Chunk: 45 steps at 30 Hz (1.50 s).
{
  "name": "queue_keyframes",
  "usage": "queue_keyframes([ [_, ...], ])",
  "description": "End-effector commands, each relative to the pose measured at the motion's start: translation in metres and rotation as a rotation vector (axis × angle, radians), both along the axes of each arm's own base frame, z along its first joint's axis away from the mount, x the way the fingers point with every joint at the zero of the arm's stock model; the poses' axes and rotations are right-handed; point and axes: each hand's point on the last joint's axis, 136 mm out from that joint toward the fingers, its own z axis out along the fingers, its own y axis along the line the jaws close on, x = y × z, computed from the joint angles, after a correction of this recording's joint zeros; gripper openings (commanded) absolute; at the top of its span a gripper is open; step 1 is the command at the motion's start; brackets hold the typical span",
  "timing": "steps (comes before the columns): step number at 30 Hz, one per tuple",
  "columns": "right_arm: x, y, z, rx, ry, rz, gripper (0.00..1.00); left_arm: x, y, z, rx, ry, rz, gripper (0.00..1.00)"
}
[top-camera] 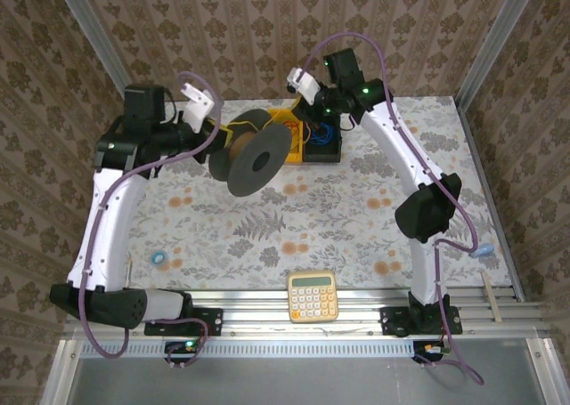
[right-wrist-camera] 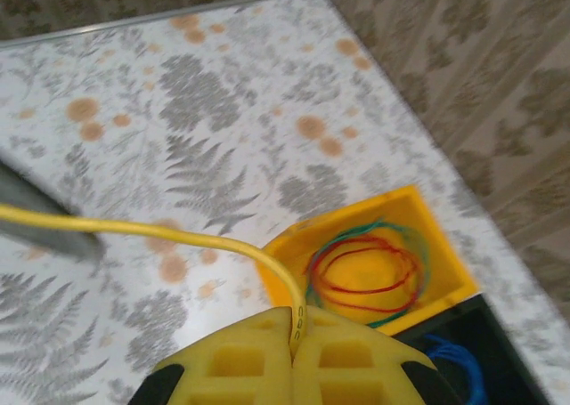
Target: Wrap the cables
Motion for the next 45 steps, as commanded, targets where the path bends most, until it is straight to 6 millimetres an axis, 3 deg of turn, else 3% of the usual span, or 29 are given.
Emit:
queue_keyframes([
  [1, -0.005, -0.009, 0.007, 0.086, 0.020, -0.011, 0.00, -0.027, -0.003, 0.069, -0.194, -0.165, -0.094, 0.00],
  [7, -0.028, 0.006, -0.004, 0.229, 0.117, 0.036, 0.00, -0.007, 0.024, 0.111, -0.355, -0.292, 0.064, 0.00],
  [13, -0.052, 0.030, -0.016, 0.296, 0.171, 0.073, 0.00, 0.014, 0.041, 0.128, -0.462, -0.339, 0.222, 0.00],
  [18, -0.070, 0.058, -0.028, 0.350, 0.190, 0.081, 0.00, 0.018, 0.040, 0.136, -0.514, -0.336, 0.223, 0.00],
  [21, -0.072, 0.071, -0.034, 0.399, 0.201, 0.067, 0.10, 0.024, 0.043, 0.136, -0.524, -0.335, 0.257, 0.00],
  [23, -0.070, 0.077, -0.038, 0.422, 0.204, 0.044, 0.22, 0.024, 0.043, 0.137, -0.531, -0.333, 0.258, 0.00],
  [28, -0.073, 0.091, -0.048, 0.439, 0.208, 0.030, 0.32, 0.025, 0.042, 0.136, -0.530, -0.328, 0.259, 0.00],
  [35, -0.072, 0.091, -0.050, 0.436, 0.198, 0.001, 0.26, 0.027, 0.042, 0.134, -0.532, -0.321, 0.263, 0.00],
  [40, -0.074, 0.086, -0.054, 0.436, 0.208, -0.029, 0.00, 0.031, 0.047, 0.134, -0.530, -0.327, 0.299, 0.00],
  [45, -0.083, 0.083, -0.071, 0.374, 0.271, -0.070, 0.00, 0.042, 0.059, 0.131, -0.539, -0.322, 0.387, 0.00],
])
